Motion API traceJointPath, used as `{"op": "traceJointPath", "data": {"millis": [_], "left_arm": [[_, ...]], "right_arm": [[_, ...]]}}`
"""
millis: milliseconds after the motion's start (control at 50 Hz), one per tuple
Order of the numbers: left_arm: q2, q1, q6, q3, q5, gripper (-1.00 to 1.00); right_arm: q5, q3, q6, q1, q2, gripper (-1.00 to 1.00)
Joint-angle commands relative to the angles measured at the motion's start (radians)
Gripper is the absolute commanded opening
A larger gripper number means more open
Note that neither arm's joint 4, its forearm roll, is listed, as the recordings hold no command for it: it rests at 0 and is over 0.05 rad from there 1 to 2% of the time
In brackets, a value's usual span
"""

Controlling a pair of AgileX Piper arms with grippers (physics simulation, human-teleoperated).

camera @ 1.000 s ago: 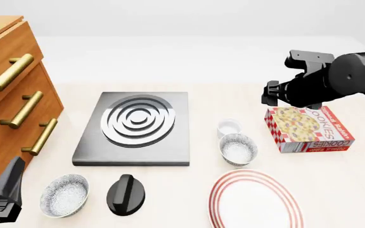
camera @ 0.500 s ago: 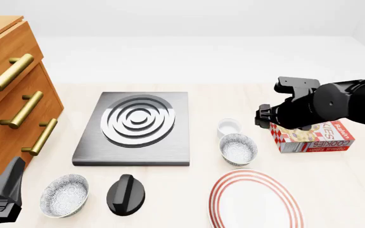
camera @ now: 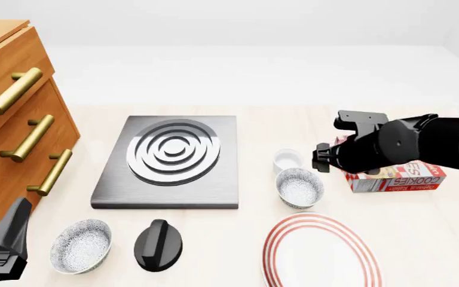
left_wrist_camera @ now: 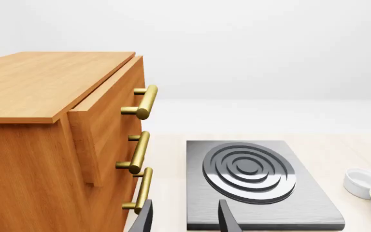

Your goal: Pick the akita bowl between the plate and the ramekin and place it on the plate.

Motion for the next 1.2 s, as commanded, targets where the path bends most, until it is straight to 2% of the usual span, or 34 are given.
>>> {"op": "traceJointPath", "data": {"millis": [20,1200], "left_arm": [[0.000,0.000,0.000,0.000,0.000,1.00],[0.000,0.000,0.000,0.000,0.000,1.00]], "right_arm": [[-0.033,0.010,0.008,0.012,0.037,1.00],[-0.117,0.066,-0.007,0.038,0.124,1.00]]}}
